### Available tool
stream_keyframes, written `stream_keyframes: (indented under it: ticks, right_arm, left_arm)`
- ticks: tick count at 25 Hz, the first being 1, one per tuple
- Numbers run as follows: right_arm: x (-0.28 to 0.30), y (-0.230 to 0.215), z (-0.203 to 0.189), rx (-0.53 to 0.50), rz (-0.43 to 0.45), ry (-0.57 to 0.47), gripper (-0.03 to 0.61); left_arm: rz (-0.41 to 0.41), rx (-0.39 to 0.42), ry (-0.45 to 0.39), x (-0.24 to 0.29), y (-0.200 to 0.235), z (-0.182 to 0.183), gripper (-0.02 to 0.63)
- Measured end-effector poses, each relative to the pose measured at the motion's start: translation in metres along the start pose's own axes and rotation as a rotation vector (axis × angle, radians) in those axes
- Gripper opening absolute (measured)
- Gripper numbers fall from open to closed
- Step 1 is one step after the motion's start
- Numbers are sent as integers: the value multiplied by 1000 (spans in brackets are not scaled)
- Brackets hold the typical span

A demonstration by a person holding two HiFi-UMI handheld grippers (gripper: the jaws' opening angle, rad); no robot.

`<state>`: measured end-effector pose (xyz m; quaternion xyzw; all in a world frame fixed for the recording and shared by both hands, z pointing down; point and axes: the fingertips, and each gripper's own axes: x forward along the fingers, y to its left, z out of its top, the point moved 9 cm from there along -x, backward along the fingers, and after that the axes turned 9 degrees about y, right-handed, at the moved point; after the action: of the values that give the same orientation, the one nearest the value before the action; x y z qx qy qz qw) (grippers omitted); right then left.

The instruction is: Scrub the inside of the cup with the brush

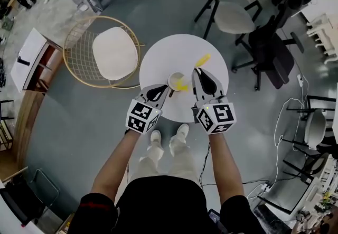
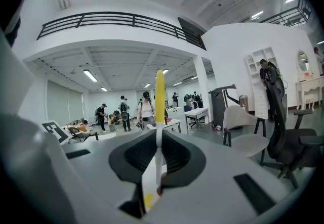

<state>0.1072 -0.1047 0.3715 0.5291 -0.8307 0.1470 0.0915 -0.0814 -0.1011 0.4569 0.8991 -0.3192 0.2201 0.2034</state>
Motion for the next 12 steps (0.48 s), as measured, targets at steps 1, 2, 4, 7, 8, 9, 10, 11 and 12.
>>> stream_keyframes:
  ticks: [1,2,4,7,8,9,10,11,12]
  right_arm:
    - [-3,2,2,-2,-2,-2,46]
    - [-5,5,4,-4,-5,-3,47]
    - [-10,10,6,-7,-12,-3,46]
    - [-18,17,11,-4,-29,1,46]
    - [-21,20,13,-5,-33,3,47]
    - [-24,22,15,-7,-35,5,46]
    - [-27,25,17,-11,-35,8,46]
    - [-31,27,18,-17,-34,10,46]
    - [-35,30,20,-21,-34,12,46]
  left_arm:
    - [-4,6,-5,-4,-1,4,17]
    - [-7,10,-11,-7,-2,7,17]
    - [-12,19,-24,-15,-3,14,17]
    - [-13,29,-45,-28,-2,27,17]
    - [-12,30,-54,-33,-1,31,15]
    - [-10,28,-62,-38,0,36,15]
    - [-8,23,-70,-43,0,39,15]
    - [-6,17,-78,-48,1,43,15]
    - [-5,11,-85,-52,0,45,15]
